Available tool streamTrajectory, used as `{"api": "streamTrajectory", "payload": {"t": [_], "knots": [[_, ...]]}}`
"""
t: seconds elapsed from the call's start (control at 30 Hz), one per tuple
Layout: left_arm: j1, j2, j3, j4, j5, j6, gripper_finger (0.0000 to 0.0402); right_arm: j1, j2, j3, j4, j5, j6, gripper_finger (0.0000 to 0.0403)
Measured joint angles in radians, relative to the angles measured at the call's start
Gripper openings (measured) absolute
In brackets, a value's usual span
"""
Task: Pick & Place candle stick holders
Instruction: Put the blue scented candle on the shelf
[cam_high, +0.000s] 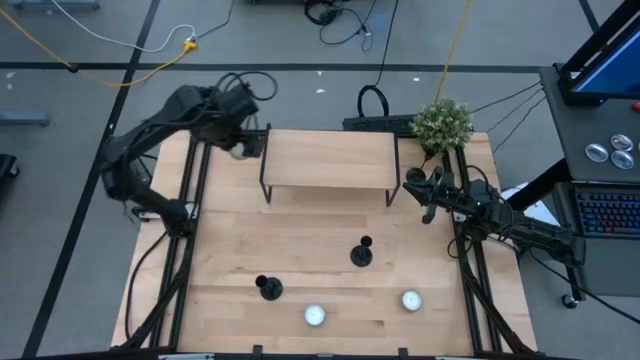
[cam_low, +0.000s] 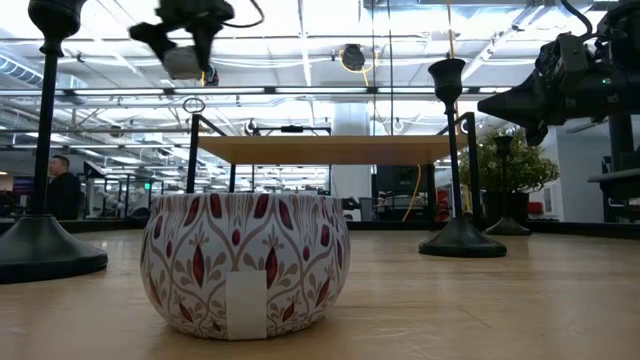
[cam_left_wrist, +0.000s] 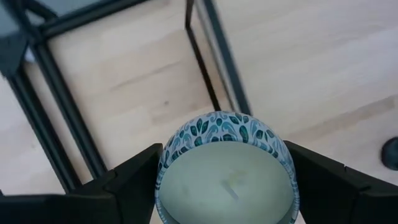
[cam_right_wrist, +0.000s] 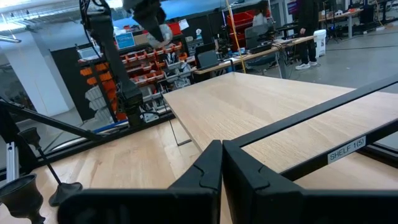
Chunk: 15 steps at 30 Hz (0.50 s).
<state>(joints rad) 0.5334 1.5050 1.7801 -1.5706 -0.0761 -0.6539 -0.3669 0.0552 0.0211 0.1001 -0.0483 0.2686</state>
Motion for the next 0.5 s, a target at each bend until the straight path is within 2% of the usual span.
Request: {"api": "streamTrajectory", "payload": {"t": [0.5], "knots": [[-0.012,0.395,0.369,0.005,-0.079,0.197,0.0307,0.000,0.000,0.000,0.000,0.000,0.000,0.0004]]}}
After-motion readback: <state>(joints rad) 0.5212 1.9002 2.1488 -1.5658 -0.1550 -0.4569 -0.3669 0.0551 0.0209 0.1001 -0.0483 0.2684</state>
